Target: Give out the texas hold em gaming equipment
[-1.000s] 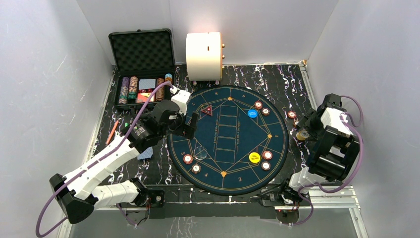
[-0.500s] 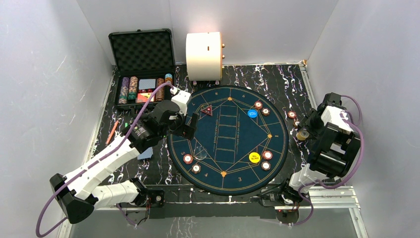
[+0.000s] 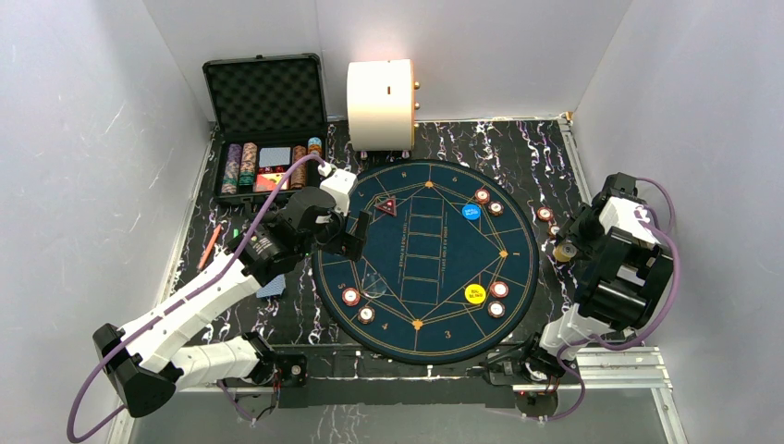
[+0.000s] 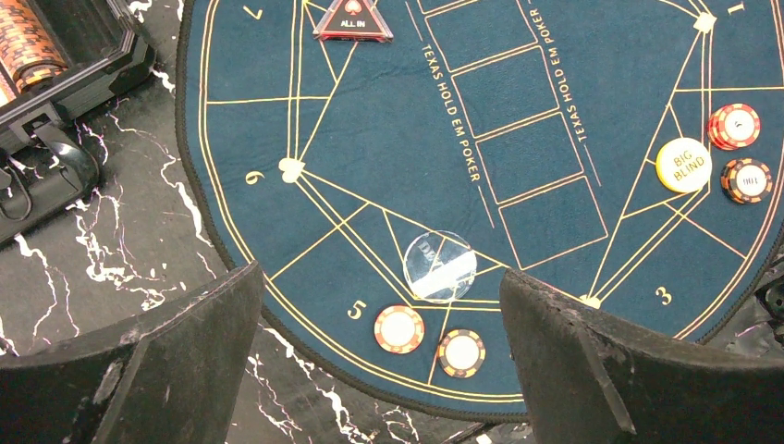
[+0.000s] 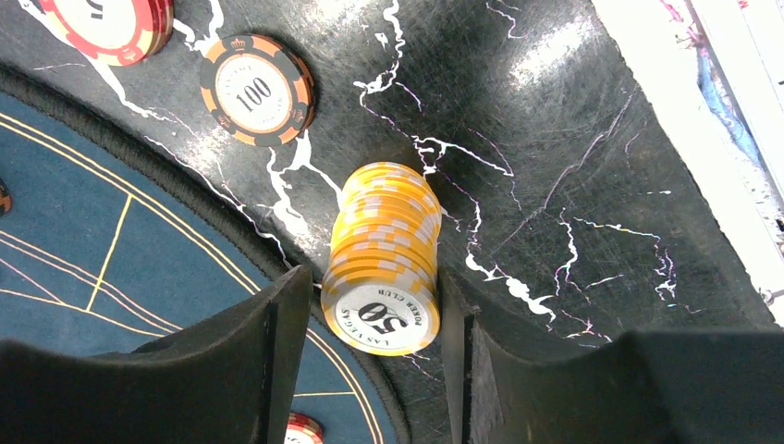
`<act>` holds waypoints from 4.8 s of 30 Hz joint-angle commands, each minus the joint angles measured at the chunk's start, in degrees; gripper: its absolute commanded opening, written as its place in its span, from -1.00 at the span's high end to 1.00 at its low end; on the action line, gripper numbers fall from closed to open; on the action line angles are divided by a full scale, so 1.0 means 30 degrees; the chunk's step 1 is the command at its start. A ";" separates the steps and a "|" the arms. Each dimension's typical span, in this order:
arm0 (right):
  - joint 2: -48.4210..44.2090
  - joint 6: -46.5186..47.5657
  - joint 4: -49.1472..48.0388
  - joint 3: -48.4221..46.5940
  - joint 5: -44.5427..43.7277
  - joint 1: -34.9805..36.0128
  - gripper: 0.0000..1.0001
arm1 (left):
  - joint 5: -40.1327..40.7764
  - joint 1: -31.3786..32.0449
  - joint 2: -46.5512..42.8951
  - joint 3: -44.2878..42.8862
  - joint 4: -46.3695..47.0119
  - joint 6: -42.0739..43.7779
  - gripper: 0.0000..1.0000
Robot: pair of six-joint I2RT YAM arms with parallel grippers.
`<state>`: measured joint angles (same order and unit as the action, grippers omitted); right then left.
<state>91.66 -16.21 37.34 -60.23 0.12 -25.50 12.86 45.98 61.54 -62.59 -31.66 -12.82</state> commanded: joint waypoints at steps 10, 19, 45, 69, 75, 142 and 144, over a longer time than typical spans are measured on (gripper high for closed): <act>-0.0676 0.0221 -0.0054 -0.0546 -0.0436 -0.0144 0.09 | 0.0034 0.0012 -0.0262 -0.0349 -0.0185 0.0179 -0.97; -0.1908 0.0073 0.0716 -0.0901 -0.0397 -0.0129 0.34 | 0.0045 0.0002 -0.0354 -0.1103 -0.0651 -0.0050 -0.97; 0.5001 -0.2275 -0.0520 -0.5379 -0.0304 0.8202 0.36 | 0.0268 -0.0166 -0.0120 -0.2405 -0.1902 -0.1293 -0.97; 0.3922 -0.2026 0.1414 -0.6979 -0.0995 0.8294 -0.36 | -0.0190 -0.0505 -0.0108 -0.2208 -0.1517 -0.0623 -0.97; 0.0472 -0.1025 0.3786 -0.6810 -0.3451 0.7462 -0.56 | -0.0502 -0.0530 -0.0563 -0.2038 -0.1159 -0.0548 -0.97; -0.2478 -0.1051 0.3054 -0.1610 -0.0592 0.2003 0.46 | -0.0418 -0.0574 -0.1447 -0.1898 -0.1678 -0.0654 -0.97; -0.3460 -0.1743 0.3943 -0.1254 -0.1120 0.4510 0.46 | -0.0306 -0.0560 -0.1693 -0.2278 -0.2096 -0.0772 -0.97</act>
<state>88.60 -17.10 44.10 -64.75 -4.60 -21.23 12.58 44.69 59.35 -66.06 -35.11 -13.45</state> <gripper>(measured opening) 0.516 0.983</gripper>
